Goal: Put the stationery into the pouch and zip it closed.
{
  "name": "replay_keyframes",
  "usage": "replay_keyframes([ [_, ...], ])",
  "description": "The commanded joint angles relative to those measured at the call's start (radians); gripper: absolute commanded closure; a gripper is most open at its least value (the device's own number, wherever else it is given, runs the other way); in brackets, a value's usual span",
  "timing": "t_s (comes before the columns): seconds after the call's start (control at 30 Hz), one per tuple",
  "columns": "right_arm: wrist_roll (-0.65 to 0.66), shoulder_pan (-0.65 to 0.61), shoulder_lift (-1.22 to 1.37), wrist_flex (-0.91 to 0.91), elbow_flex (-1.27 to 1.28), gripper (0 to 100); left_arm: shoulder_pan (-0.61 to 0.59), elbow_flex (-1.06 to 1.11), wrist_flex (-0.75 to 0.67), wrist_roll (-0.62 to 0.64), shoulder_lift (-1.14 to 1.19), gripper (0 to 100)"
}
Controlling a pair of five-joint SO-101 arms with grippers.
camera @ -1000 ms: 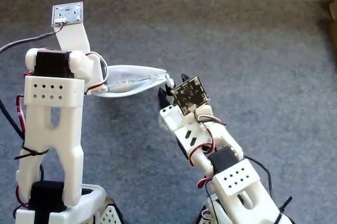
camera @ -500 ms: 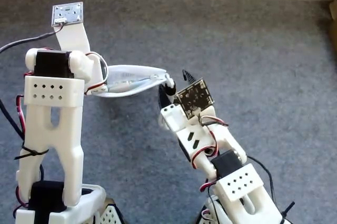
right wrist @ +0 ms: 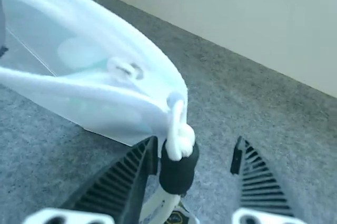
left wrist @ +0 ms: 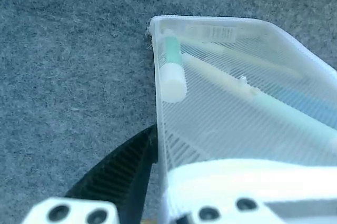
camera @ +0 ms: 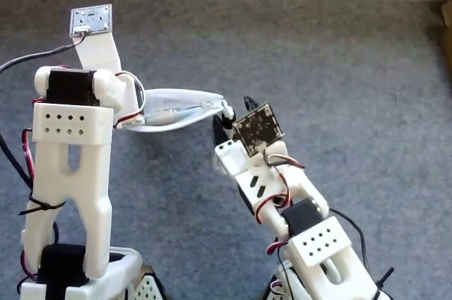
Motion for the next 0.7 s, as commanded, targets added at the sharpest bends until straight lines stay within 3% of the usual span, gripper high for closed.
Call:
replay_keyframes([
  [0.0, -0.002, 0.008, -0.059, -0.024, -0.028, 82.3, 0.004, 0.021, -0.008, -0.006, 0.015, 99],
  [0.5, 0.006, 0.008, -0.062, -0.024, -0.028, 85.9, 0.004, 0.022, -0.008, -0.006, 0.015, 99],
  [0.67, 0.089, 0.007, -0.070, -0.022, -0.031, 96.7, 0.004, 0.022, -0.008, -0.006, 0.015, 99],
])
